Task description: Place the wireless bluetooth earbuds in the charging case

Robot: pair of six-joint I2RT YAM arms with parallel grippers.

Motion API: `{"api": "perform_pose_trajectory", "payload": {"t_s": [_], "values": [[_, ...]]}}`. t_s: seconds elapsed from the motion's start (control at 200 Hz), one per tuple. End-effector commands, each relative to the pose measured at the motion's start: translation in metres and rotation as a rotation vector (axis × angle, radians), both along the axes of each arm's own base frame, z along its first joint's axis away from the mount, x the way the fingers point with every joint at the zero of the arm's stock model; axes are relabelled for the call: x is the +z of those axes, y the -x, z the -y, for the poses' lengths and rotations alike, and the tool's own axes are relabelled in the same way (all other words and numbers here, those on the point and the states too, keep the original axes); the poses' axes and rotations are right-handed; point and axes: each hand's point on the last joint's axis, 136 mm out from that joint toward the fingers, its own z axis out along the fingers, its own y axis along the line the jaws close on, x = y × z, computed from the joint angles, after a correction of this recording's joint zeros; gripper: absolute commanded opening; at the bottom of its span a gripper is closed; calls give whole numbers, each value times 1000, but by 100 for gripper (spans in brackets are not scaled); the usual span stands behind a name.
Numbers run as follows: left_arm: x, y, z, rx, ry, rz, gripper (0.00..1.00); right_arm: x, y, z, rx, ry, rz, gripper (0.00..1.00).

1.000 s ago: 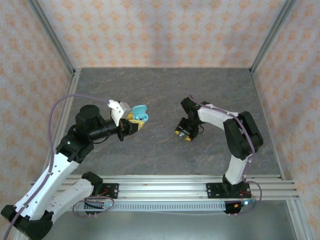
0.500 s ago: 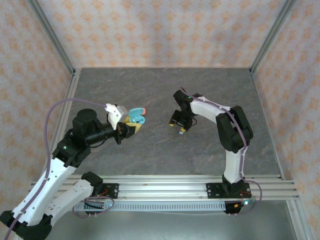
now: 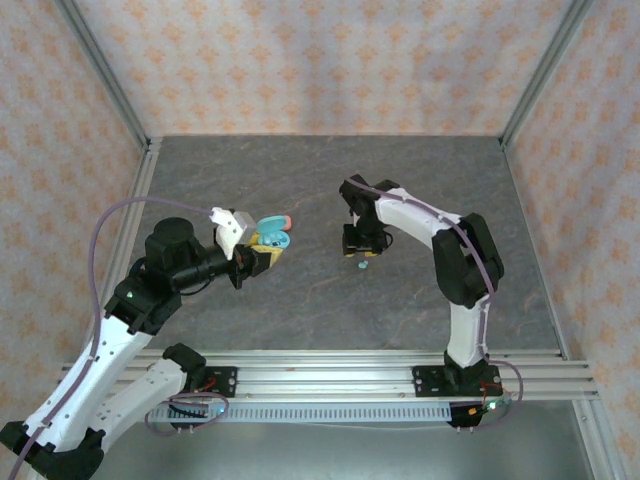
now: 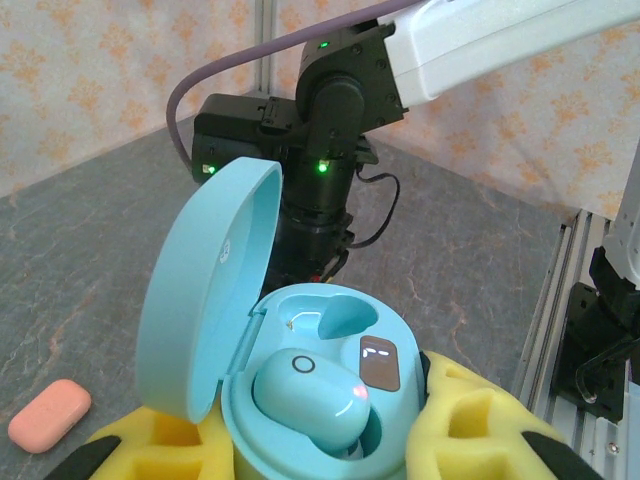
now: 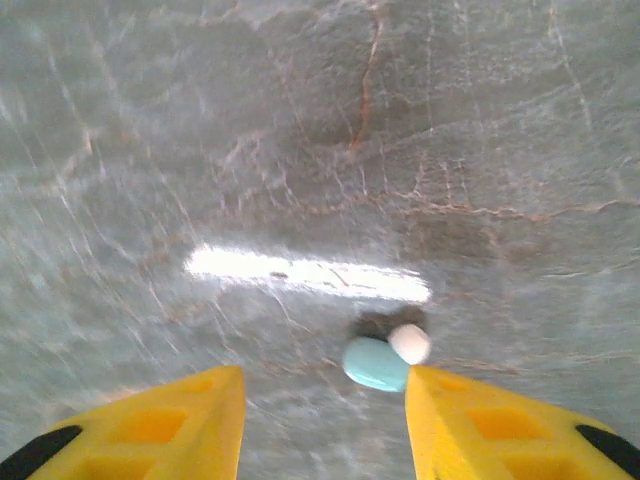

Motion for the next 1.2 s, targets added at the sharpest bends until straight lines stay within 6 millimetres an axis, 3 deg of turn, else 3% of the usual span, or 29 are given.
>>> {"api": "perform_pose_trajectory", "payload": {"t_s": [0.0,0.325,0.58,0.806,0.976,1.196], "values": [[2,3,0,-8,-7,26,6,17,13,18,306,137,33,45],[5,7,0,-22,-6,14,6,15,14,21,616,278,60,41],[6,11,-3,-14,-5,11,7,5,11,10,726,330,76,35],[5,12,-4,-12,-3,10,6,-13,5,8,751,371,67,35],[4,14,-6,-3,-9,11,6,-14,-5,8,755,406,90,36],[4,15,-8,1,-17,15,6,-24,2,11,764,402,68,34]]}}
